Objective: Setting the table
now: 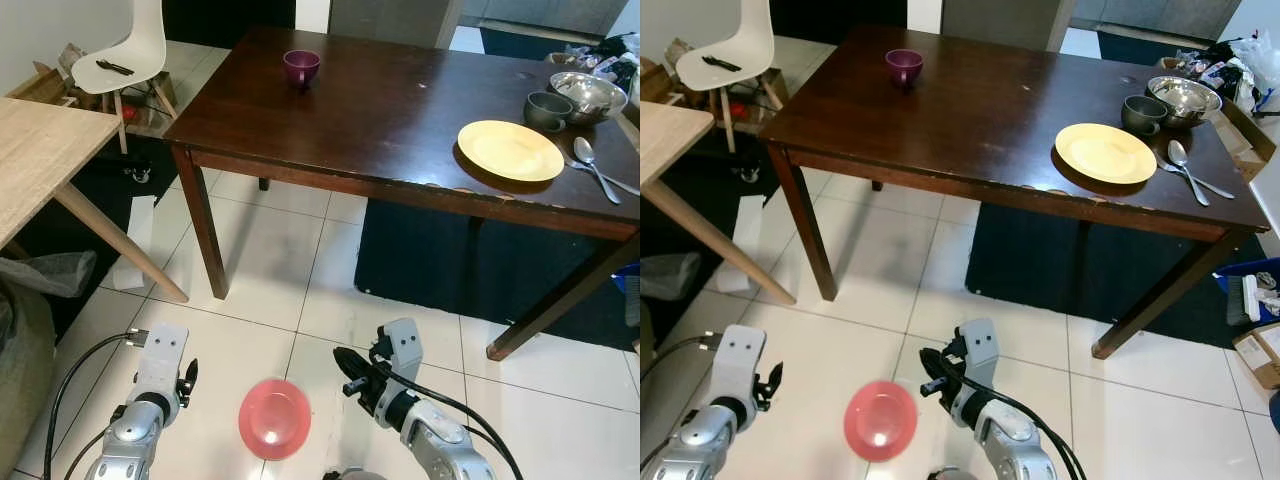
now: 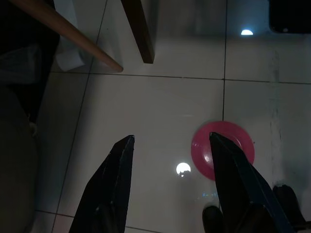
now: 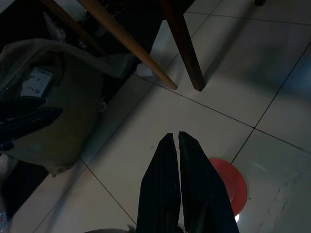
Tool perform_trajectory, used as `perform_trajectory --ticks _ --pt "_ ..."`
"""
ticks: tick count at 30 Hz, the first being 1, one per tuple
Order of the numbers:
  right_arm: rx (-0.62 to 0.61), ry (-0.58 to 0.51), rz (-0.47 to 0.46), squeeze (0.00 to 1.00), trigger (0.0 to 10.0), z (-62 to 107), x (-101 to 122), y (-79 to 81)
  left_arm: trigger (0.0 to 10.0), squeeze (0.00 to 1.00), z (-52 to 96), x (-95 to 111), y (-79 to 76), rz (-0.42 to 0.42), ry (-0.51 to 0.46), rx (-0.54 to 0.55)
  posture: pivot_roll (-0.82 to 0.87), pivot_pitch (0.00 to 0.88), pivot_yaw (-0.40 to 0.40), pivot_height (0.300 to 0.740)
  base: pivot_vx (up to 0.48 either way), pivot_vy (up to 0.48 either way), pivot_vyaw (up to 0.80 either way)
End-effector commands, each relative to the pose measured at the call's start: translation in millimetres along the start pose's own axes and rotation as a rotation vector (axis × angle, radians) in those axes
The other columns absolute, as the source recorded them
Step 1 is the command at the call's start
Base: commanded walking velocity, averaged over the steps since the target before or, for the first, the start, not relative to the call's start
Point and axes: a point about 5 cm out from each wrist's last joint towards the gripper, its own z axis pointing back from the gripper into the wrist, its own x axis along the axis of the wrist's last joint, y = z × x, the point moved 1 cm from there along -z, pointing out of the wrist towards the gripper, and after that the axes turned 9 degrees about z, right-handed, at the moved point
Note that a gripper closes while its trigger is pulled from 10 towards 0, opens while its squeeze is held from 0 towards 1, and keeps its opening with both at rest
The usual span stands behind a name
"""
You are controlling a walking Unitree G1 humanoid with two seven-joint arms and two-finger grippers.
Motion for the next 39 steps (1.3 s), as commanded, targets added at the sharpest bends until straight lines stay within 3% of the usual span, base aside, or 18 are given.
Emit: perform_trajectory --ticks 1,39 --pt "-0.015 0.02 -0.004 0.0 10.0 2.0 -6.0 -0.9 10.0 0.0 1.9 -10.2 1.2 -0.009 0.036 0.003 -0.1 0.037 0.017 0.74 0.0 0.0 0.0" --pt "-0.015 0.028 -0.014 0.0 10.0 -1.2 -6.8 0.2 10.0 0.0 0.2 -7.7 3.4 -0.019 0.034 0.002 -0.09 0.039 0.024 0.74 0.0 0.0 0.0"
